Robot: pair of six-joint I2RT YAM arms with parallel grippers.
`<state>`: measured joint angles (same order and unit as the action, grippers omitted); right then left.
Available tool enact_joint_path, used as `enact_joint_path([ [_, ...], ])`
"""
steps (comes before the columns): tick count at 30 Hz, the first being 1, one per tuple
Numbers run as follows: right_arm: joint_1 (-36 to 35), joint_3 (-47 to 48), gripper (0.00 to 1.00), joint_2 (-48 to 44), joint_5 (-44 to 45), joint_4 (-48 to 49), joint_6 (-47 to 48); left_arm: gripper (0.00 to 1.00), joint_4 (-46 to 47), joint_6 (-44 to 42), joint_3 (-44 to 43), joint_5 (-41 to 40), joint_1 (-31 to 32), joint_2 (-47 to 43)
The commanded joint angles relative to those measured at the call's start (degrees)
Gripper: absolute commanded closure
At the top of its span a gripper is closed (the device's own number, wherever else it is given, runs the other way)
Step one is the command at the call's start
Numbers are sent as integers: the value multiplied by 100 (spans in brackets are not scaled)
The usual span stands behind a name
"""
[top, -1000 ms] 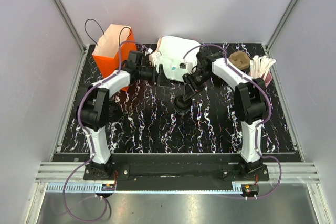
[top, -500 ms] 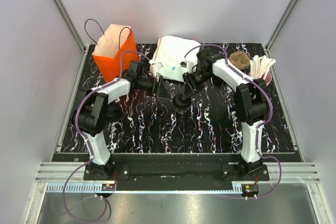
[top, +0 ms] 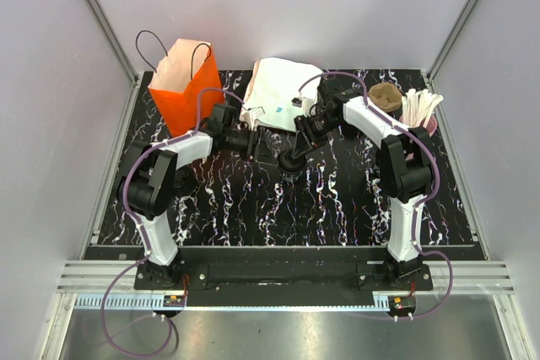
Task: Pack the takeout coffee
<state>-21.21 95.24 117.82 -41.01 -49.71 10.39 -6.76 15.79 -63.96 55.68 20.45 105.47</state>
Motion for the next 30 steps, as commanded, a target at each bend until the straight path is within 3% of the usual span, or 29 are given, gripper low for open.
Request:
enact_joint_path([
  [1,29,-225,90,66,1219,498,270,39,474,249,-19,110,73,-167],
  [6,21,-269,90,31,1219,524,262,40,509,302,-46,-39,135,-124],
  [14,21,-375,91,13,1280,612,253,52,466,293,-2,-180,179,44],
  [21,29,-498,94,39,1385,796,156,57,430,284,7,-303,249,96],
  [26,38,-621,95,-22,1491,946,77,57,378,363,-20,-242,302,114],
  [30,30,-673,96,-40,1552,1007,42,51,378,433,-28,-154,346,44],
])
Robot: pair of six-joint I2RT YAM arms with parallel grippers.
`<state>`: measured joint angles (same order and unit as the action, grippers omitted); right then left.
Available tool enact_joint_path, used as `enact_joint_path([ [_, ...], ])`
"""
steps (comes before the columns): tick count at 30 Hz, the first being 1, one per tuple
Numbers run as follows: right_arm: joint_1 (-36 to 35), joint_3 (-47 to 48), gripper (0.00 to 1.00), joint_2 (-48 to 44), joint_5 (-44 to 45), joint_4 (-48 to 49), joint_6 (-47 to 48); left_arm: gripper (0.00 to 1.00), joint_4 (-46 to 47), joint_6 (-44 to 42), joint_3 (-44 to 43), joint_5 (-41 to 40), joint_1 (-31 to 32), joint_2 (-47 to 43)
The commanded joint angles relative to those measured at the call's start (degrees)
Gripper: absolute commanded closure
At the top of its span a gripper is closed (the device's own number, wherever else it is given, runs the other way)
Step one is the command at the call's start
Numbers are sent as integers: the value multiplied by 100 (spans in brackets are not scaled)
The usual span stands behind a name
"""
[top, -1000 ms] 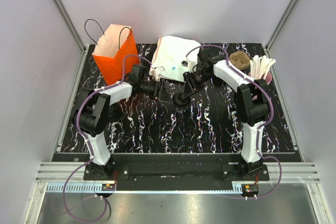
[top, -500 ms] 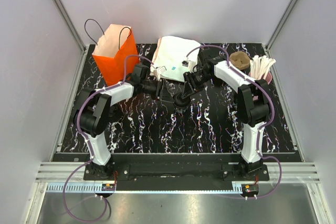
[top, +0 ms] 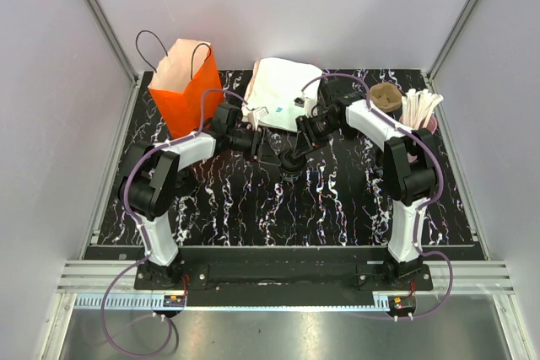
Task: Pack the takeout coffee
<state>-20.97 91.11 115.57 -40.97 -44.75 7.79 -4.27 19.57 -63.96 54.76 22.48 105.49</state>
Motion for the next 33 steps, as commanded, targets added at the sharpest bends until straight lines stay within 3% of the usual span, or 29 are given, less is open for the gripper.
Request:
enact_joint_path([
  [1,14,-287,96,177,1557,537,293,50,120,82,-2,-62,151,15],
  [9,14,-427,96,54,1680,669,214,51,146,310,24,-88,248,-73],
  [17,5,-594,97,45,1724,793,161,70,-21,284,16,-422,327,68],
  [26,14,-726,98,89,1794,854,153,76,-311,126,-134,-739,459,261],
  [33,14,-963,100,98,1961,1030,65,87,-662,-76,-231,-1326,591,393],
])
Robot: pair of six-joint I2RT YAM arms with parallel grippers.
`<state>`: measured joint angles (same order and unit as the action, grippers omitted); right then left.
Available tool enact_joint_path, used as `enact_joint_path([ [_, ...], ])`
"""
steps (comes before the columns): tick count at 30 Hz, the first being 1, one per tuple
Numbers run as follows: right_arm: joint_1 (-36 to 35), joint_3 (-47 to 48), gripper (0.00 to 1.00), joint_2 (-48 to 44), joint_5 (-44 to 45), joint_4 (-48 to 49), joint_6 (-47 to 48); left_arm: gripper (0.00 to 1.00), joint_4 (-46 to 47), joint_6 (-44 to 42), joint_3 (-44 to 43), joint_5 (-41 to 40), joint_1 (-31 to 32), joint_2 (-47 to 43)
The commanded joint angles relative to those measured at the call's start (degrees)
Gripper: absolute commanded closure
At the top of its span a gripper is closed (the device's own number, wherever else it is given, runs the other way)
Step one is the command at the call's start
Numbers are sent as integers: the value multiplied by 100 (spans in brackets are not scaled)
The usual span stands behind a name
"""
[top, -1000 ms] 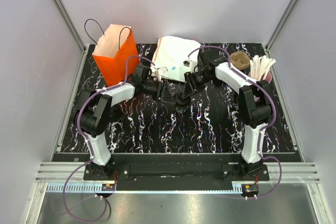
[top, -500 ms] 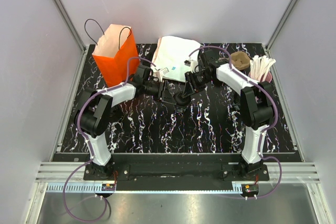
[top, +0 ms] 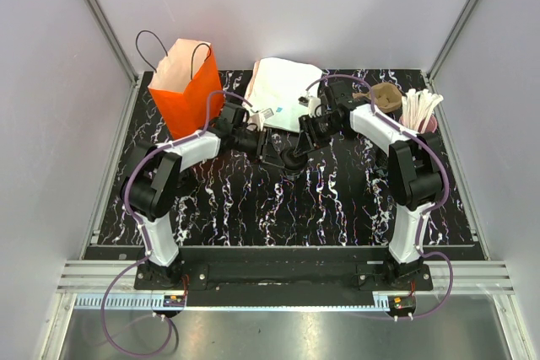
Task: Pack the takeout coffee
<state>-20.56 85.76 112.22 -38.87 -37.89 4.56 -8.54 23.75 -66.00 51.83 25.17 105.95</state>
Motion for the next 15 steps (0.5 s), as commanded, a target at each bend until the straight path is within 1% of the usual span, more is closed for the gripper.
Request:
enact_joint_path([
  [1,-36,-437,100,441,1769,352,388,88,-297,-503,-62,-1122,357,347],
  [3,-27,-472,100,441,1813,370,371,89,-429,-564,-80,-1376,392,382],
  [5,-36,-507,100,441,1822,396,344,89,-473,-599,-98,-1465,445,426],
  [6,-27,-516,100,432,1822,396,335,89,-500,-608,-98,-1553,462,470],
  [7,-27,-525,100,414,1831,405,327,84,-517,-617,-132,-1580,497,488],
  [8,-27,-542,100,414,1822,440,309,83,-605,-652,-150,-1693,507,505],
  [15,-36,-577,100,485,1848,431,309,83,-974,-828,-370,-2265,691,602],
])
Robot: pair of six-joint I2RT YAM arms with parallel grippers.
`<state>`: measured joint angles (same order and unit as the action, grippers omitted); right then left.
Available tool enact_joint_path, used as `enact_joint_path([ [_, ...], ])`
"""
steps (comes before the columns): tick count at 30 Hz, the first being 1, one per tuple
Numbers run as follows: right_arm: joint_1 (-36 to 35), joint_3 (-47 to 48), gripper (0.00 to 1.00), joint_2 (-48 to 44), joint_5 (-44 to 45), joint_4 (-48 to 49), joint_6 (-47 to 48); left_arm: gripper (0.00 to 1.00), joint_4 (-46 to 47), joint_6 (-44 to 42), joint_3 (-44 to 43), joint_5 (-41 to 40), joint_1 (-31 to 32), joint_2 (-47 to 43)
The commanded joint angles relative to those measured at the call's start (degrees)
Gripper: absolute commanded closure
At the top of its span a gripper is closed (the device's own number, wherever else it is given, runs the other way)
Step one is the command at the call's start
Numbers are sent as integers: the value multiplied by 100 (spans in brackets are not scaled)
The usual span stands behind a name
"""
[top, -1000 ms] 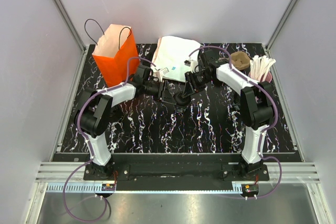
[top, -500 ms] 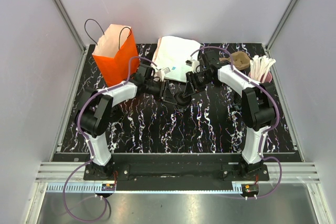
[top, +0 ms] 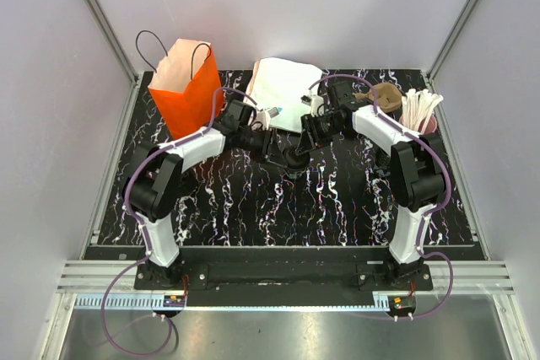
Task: Pack the takeout coffee
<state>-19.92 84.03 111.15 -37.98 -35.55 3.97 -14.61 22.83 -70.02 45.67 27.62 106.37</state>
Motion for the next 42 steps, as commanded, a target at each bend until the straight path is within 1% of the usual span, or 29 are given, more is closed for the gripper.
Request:
enact_joint_path([
  [1,-91,-405,100,609,1750,198,359,83,-402,-736,-11,-1649,455,595],
  [4,-91,-422,100,627,1732,189,342,83,-656,-771,-161,-1859,543,736],
  [7,-91,-422,100,627,1697,198,333,83,-666,-771,-196,-1834,561,833],
  [10,-91,-422,100,609,1662,198,342,79,-605,-797,-240,-1790,552,763],
  [11,-91,-422,100,592,1644,198,350,77,-569,-815,-240,-1650,534,676],
  [12,-91,-414,100,574,1636,189,350,73,-552,-824,-249,-1614,491,605],
  [14,-99,-396,100,531,1609,189,350,69,-473,-894,-258,-1474,455,430],
  [15,-82,-387,100,530,1600,171,342,65,-472,-938,-301,-1447,386,368],
  [22,-91,-265,100,390,1539,49,315,50,-604,-1210,-469,-1561,183,7],
  [31,-91,-229,96,117,1407,-92,254,49,-657,-1263,-732,-1561,174,95],
  [34,-99,-229,93,12,1372,-127,254,48,-692,-1290,-855,-1561,174,130],
  [42,-108,-211,87,-129,1319,-242,280,48,-762,-1325,-1119,-1658,165,183],
])
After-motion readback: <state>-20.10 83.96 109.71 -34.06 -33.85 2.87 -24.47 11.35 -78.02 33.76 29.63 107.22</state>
